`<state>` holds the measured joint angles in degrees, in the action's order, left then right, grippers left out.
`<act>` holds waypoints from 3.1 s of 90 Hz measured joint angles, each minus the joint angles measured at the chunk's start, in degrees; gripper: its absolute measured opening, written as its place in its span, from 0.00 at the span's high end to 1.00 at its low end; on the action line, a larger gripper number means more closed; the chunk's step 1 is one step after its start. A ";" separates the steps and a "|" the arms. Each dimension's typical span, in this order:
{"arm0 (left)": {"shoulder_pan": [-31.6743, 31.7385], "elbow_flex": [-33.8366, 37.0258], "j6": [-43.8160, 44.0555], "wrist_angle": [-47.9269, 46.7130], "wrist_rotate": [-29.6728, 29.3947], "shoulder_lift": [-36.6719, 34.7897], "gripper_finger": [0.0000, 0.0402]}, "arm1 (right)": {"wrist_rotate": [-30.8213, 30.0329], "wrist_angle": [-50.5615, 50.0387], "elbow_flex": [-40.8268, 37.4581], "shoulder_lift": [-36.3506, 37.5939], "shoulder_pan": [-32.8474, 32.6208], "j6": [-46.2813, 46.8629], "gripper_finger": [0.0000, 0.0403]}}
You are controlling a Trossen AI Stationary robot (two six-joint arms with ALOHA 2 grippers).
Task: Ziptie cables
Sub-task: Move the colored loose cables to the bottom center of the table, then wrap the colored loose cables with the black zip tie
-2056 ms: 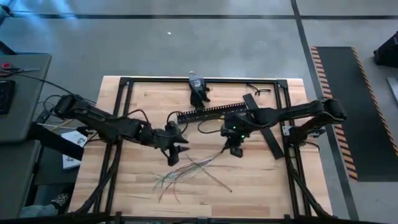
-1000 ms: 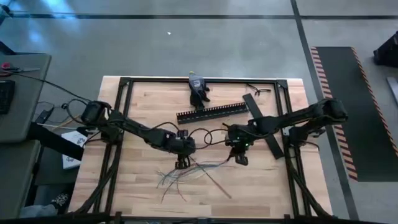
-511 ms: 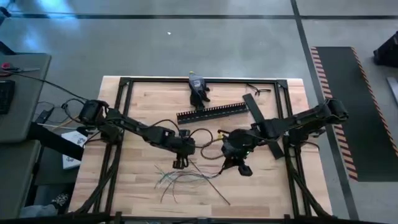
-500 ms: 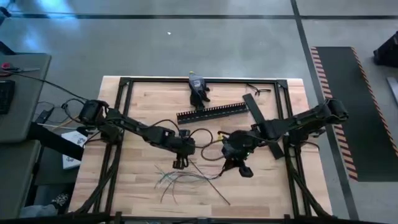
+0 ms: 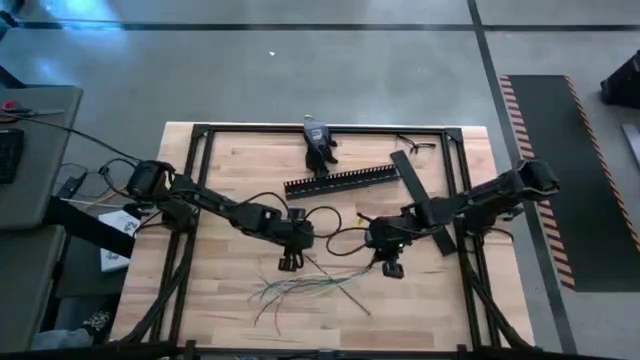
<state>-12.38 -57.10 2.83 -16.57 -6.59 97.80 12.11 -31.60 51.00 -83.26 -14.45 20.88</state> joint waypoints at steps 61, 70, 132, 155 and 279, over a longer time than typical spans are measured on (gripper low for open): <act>-0.51 0.00 13.48 -7.01 5.54 -2.42 0.93 | -12.61 -13.37 1.77 0.47 2.33 2.71 0.55; -0.91 0.00 13.59 -5.13 5.94 -0.36 0.96 | -14.94 -15.22 5.14 0.50 2.20 1.06 0.51; 5.89 -0.13 4.26 5.81 -6.39 5.17 1.00 | -12.42 24.39 -2.08 -3.52 1.65 -2.79 0.49; 7.11 -0.05 2.07 -0.59 -11.01 -5.31 1.00 | -10.58 39.99 -1.58 -16.16 6.39 -1.92 0.50; -1.33 -0.07 10.55 -5.31 -15.50 -13.33 1.00 | 17.50 48.92 11.19 -36.54 19.00 -13.26 0.63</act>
<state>-13.72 -57.17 13.39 -21.88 -22.09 84.47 29.61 17.31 62.19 -119.81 4.56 7.62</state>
